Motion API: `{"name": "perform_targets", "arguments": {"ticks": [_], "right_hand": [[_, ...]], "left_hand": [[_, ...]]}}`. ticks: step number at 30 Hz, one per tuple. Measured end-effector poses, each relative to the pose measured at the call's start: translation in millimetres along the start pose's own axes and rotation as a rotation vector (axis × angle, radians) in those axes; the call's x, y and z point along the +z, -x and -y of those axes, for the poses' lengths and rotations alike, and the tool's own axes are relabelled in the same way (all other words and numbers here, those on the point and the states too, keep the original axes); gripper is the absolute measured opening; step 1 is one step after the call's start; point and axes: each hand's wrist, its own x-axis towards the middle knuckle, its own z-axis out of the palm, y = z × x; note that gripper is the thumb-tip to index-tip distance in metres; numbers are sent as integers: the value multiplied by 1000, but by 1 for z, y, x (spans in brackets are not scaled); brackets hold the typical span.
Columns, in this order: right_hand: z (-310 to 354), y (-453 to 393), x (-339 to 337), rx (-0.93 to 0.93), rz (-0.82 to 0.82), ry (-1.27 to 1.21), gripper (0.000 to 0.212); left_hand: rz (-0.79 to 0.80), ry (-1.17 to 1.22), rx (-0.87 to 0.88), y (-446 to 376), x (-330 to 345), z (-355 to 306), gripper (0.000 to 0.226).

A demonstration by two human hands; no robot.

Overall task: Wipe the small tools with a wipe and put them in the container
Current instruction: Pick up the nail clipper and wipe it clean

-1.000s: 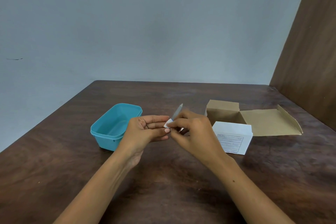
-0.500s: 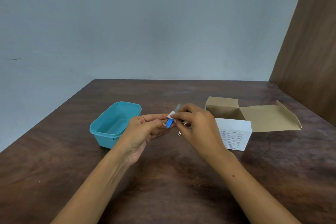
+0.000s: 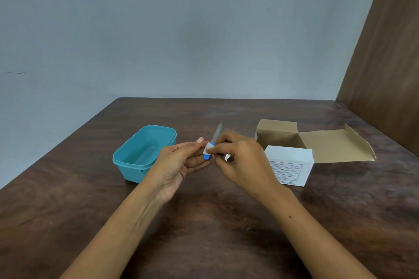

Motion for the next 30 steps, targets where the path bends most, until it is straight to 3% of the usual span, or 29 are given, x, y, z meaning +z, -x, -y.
{"name": "perform_targets", "arguments": {"ticks": [7,16,25,30], "right_hand": [[0,0,-4,-74,97,-31,15],[-9,-2,-1,24,-113,-25,16],[-10,-2,0,119,-250,5,23],[-1,0,2,-1,-82,17,21]], "left_hand": [[-19,-80,-9,0,-1,1,22],[23,-123,25,3,0,0,37],[-1,-268,31,3,0,0,20],[-29,-266,98,4,-1,-1,16]]}}
